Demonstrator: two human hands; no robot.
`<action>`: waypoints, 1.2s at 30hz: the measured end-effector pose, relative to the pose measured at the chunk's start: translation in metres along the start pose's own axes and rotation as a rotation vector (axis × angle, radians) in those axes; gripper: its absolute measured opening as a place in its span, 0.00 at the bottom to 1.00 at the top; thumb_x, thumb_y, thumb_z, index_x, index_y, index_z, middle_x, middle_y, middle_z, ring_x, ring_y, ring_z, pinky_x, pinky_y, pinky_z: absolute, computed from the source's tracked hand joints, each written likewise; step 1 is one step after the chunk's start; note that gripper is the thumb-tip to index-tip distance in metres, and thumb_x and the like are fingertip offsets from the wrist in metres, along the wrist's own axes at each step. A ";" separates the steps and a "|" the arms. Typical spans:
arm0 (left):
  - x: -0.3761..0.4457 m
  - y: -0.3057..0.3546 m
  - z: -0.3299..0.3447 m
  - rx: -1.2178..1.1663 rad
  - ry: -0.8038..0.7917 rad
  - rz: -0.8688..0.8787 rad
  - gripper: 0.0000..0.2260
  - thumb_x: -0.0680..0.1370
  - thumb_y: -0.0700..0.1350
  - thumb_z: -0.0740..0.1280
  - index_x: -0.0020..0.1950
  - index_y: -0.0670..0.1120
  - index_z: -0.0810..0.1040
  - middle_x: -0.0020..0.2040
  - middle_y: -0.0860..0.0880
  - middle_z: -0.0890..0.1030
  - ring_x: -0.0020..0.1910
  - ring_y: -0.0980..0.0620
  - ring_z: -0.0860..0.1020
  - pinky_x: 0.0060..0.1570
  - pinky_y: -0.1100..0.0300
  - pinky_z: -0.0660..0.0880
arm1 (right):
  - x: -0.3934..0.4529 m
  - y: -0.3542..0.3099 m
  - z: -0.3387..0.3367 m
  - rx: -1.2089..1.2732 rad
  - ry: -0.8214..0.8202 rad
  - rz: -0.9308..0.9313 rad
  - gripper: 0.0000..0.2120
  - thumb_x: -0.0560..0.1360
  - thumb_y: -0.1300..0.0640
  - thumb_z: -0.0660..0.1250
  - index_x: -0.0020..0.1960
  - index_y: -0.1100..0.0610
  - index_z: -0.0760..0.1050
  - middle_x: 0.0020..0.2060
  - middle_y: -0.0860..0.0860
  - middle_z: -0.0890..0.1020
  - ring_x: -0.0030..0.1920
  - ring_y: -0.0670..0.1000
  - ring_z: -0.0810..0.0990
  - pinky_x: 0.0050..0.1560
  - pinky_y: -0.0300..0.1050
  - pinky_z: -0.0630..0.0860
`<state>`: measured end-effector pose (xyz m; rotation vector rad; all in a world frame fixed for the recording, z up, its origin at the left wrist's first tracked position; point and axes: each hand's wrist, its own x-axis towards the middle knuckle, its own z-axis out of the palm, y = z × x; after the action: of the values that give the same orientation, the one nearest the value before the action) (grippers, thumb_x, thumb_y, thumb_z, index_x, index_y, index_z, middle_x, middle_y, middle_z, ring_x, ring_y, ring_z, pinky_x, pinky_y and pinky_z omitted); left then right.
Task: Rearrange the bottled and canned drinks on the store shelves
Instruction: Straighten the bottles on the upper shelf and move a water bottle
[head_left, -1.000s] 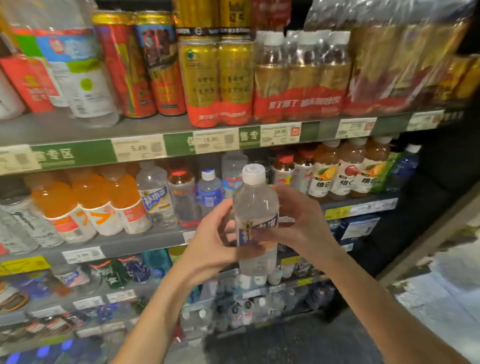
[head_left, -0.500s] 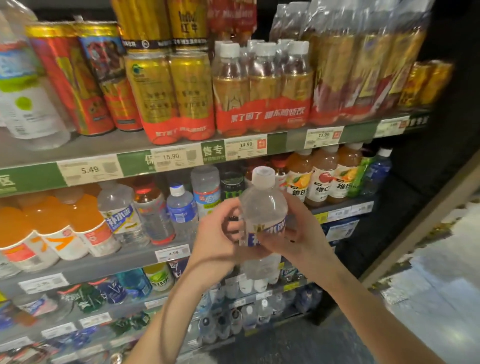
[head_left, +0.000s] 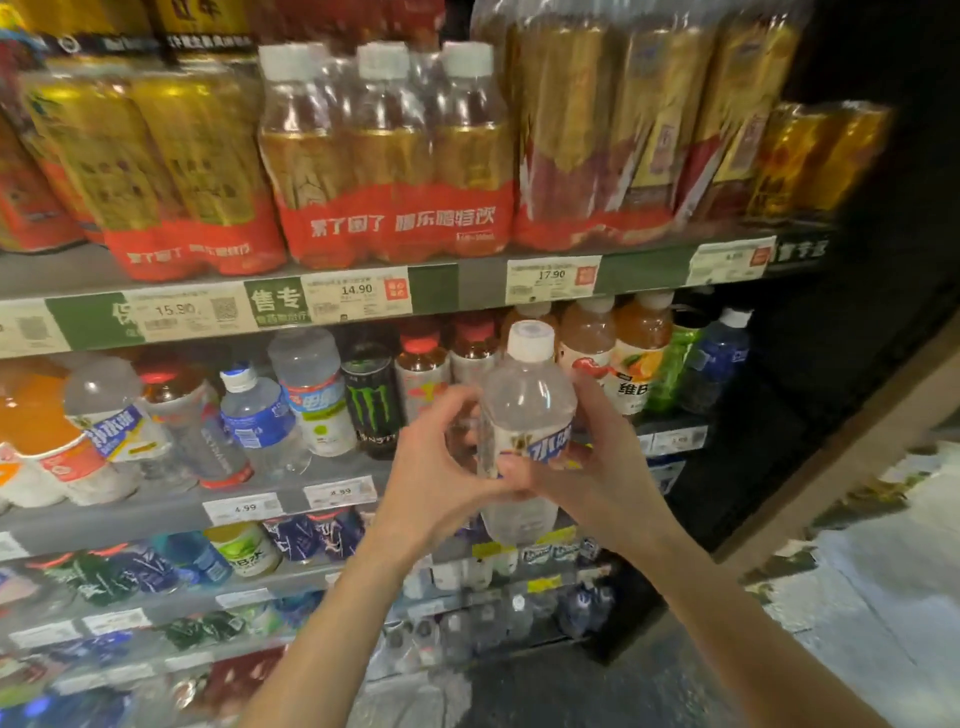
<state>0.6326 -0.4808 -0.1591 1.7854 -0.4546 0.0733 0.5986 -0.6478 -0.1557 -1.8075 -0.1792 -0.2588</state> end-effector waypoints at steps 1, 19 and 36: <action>0.002 0.002 0.013 0.006 0.011 -0.002 0.31 0.62 0.44 0.82 0.62 0.58 0.77 0.56 0.59 0.83 0.56 0.58 0.81 0.55 0.57 0.80 | 0.001 0.002 -0.013 -0.004 -0.008 -0.006 0.32 0.64 0.58 0.83 0.64 0.49 0.73 0.54 0.37 0.82 0.54 0.39 0.81 0.49 0.31 0.76; 0.032 0.005 0.159 0.003 0.105 -0.015 0.34 0.63 0.39 0.82 0.67 0.48 0.77 0.60 0.51 0.83 0.60 0.49 0.81 0.60 0.42 0.78 | 0.002 0.052 -0.146 -0.037 0.053 -0.084 0.37 0.59 0.53 0.83 0.66 0.44 0.75 0.55 0.48 0.77 0.58 0.36 0.76 0.53 0.27 0.73; 0.112 0.051 0.186 0.893 -0.188 0.169 0.22 0.76 0.42 0.72 0.70 0.46 0.75 0.70 0.50 0.74 0.63 0.46 0.78 0.62 0.48 0.75 | -0.006 0.080 -0.202 -0.105 0.507 -0.015 0.31 0.61 0.56 0.84 0.59 0.39 0.77 0.51 0.43 0.84 0.51 0.42 0.83 0.53 0.49 0.82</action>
<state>0.6833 -0.6961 -0.1301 2.6372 -0.7871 0.2591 0.5974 -0.8630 -0.1841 -1.7846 0.1813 -0.7357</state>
